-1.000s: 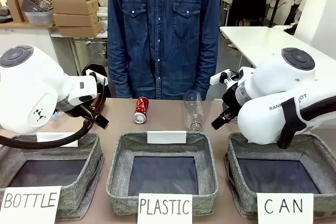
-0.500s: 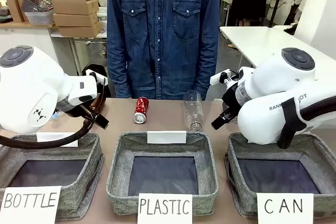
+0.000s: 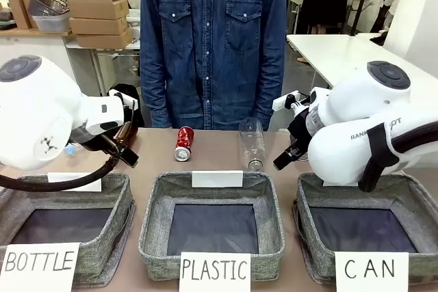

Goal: Sort the can waste into the basket.
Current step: Pick up the can waste from the table and place it in the right Fabric basket.

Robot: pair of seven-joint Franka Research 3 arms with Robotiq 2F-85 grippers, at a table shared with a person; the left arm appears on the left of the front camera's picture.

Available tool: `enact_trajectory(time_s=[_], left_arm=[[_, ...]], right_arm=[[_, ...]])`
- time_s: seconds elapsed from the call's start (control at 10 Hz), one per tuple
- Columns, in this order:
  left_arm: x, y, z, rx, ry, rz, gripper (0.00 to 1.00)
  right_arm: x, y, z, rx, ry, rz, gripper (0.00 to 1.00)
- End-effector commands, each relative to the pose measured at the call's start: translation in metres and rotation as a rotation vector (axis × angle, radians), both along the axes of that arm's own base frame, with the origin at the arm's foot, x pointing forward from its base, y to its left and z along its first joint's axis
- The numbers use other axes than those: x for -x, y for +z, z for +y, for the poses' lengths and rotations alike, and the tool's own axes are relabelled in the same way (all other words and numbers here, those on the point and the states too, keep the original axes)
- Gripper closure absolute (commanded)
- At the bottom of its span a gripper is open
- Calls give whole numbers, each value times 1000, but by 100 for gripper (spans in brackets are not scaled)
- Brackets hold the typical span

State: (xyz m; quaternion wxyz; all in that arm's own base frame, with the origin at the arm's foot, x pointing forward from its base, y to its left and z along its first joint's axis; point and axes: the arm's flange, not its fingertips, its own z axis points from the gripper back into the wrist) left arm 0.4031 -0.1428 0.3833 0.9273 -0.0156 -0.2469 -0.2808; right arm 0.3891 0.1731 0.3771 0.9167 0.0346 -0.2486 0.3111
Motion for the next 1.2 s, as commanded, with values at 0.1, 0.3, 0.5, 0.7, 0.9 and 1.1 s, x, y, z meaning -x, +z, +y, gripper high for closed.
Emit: enact_trajectory(time_s=[0.1, 0.3, 0.5, 0.7, 0.9, 1.1], left_arm=[[50, 110, 11, -46, 121, -9, 0], [115, 156, 9, 11, -45, -115, 0], [138, 140, -4, -287, 13, -331, 0], [110, 178, 2, -23, -8, -131, 0], [117, 194, 3, 178, -159, -62, 0], [106, 195, 63, 538, -248, 203, 0]], right_arm=[[27, 98, -29, -76, -110, 101, 0], [71, 144, -43, -36, -119, -21, 0], [101, 154, -50, 43, -18, -238, 0], [66, 160, -47, -41, -101, -47, 0], [84, 183, -50, -86, -89, -81, 0], [88, 192, -94, -340, -350, 177, 0]])
